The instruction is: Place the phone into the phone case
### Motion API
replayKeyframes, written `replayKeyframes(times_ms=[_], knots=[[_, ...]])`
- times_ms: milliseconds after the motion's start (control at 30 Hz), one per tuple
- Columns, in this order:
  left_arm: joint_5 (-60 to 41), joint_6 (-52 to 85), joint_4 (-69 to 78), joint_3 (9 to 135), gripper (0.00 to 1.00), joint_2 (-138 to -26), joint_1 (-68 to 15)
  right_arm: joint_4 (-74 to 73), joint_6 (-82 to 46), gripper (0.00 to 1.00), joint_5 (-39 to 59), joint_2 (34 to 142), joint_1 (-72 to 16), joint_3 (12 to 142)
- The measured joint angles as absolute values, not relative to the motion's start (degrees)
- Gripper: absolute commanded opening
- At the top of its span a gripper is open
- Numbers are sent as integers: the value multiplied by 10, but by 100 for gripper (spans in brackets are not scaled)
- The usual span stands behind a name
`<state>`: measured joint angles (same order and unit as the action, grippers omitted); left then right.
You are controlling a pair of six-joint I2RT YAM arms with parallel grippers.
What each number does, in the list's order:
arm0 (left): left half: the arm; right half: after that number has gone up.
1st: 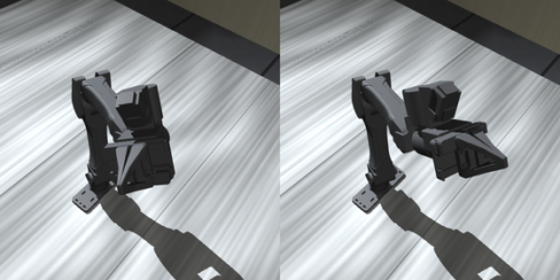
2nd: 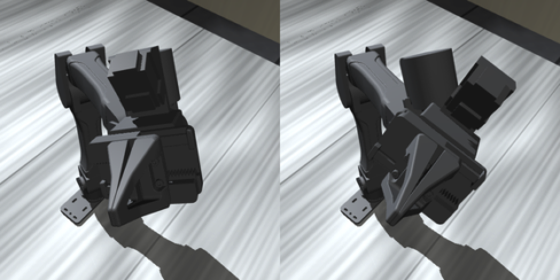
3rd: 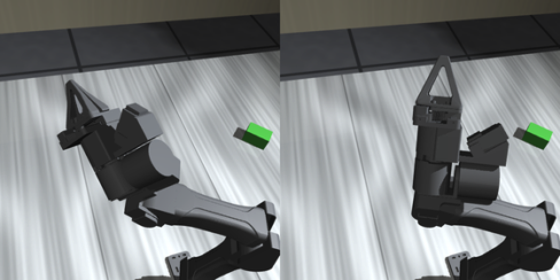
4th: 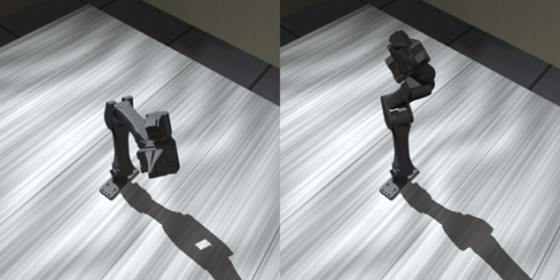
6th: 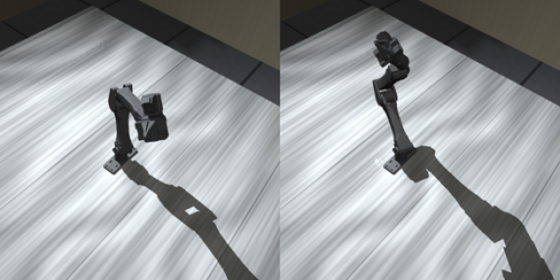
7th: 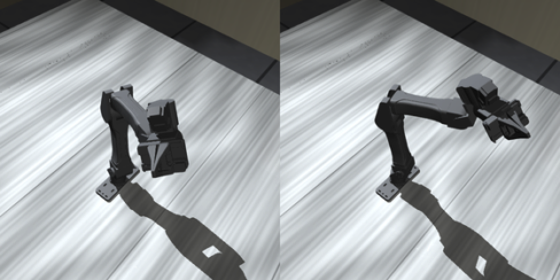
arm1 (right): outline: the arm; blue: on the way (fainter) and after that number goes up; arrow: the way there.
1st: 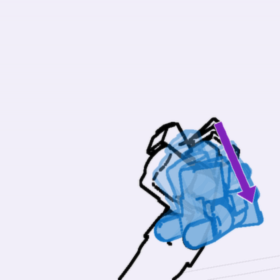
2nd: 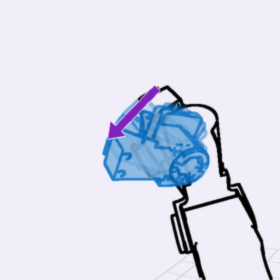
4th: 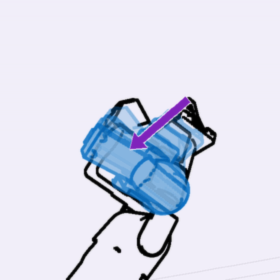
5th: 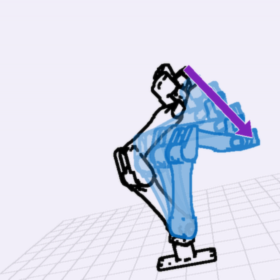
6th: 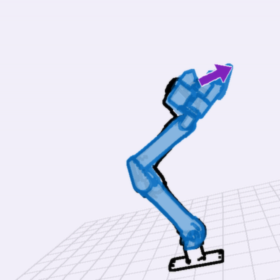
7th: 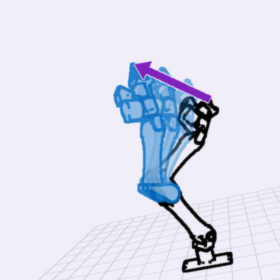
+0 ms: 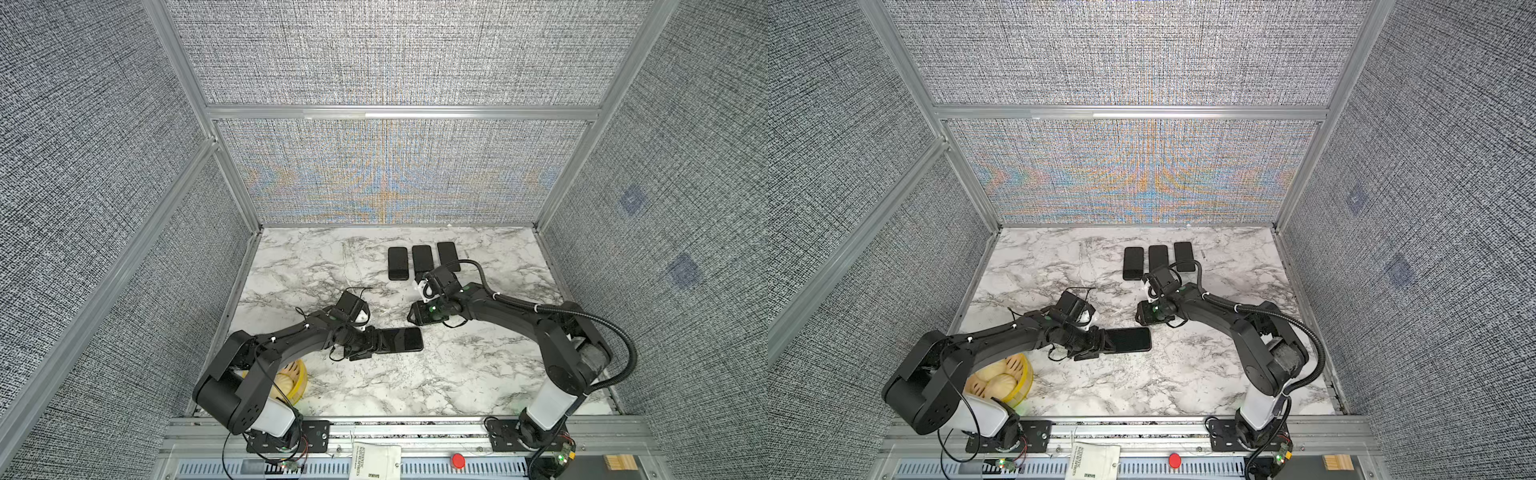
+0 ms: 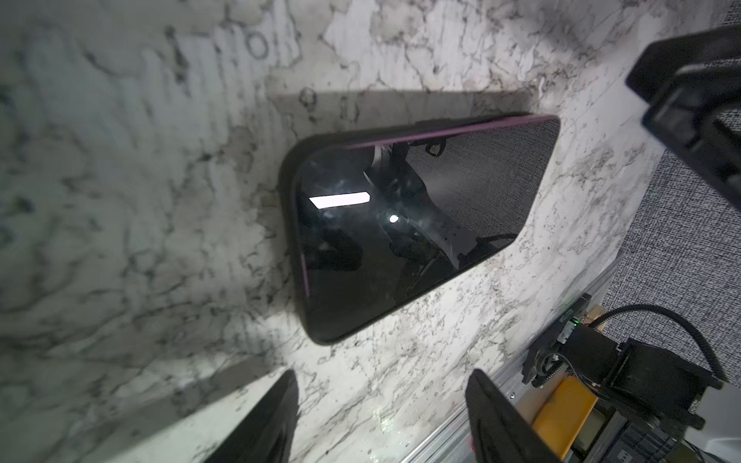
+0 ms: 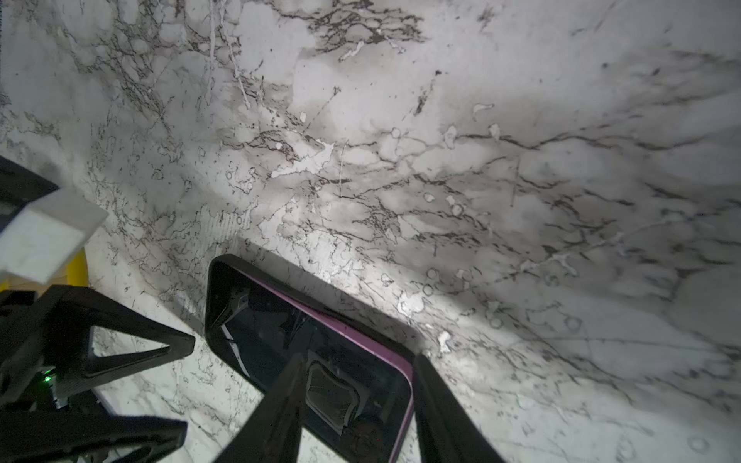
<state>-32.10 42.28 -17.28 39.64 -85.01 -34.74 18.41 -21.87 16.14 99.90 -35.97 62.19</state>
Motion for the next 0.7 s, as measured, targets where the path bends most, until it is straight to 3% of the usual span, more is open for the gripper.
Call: replayKeyframes(times_ms=[700], knots=[[-347,446,-96,393,72,-893,-378,124,-221,49,215,1007,-361,543]])
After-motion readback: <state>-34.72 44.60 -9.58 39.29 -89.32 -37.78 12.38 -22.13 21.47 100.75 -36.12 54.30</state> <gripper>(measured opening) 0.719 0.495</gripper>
